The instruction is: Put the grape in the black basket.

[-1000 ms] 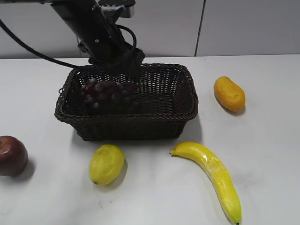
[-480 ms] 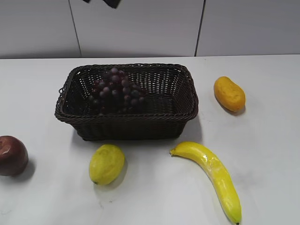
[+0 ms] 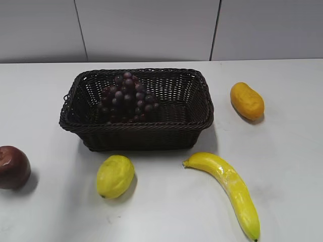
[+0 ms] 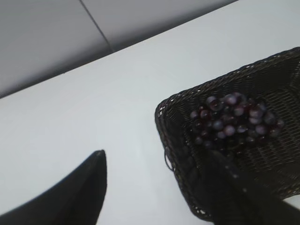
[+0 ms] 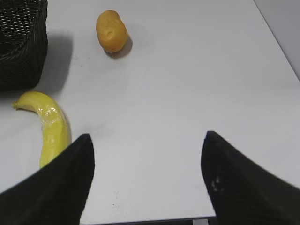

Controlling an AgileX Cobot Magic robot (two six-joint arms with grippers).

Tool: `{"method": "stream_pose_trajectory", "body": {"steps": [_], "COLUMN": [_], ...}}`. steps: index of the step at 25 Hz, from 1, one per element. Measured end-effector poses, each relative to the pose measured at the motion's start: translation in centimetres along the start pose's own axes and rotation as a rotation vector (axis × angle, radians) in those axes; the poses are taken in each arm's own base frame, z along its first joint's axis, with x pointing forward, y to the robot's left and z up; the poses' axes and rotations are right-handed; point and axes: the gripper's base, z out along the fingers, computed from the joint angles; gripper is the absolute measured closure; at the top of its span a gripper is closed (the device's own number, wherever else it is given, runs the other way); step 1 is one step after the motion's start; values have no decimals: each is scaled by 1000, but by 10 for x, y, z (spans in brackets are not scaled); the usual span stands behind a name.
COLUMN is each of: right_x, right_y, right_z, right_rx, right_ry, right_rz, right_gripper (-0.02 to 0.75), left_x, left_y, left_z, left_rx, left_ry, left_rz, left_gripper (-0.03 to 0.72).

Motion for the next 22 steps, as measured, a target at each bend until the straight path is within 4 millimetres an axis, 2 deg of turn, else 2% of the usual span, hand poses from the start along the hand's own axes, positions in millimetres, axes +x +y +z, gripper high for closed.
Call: {"method": "stream_pose_trajectory", "body": {"steps": [4,9,14,18,22], "right_x": [0,0,0,0,0], "right_y": [0,0,0,0,0], "right_z": [0,0,0,0,0], "right_rx": [0,0,0,0,0], "right_ry": [0,0,0,0,0], "right_rz": [0,0,0,0,0], "right_gripper": [200,200,200,200,200], "left_x": [32,94,157,197,236], "left_y": [26,45,39,23,9], "left_z": [1,4,-1,-10,-30], "left_rx": [-39,-76,-52,-7,3], "left_ry": [75,210,262,196,98], "left_rz": [-79,-162,-234,-269,-284], "left_gripper": [77,84,89,93,95]}}
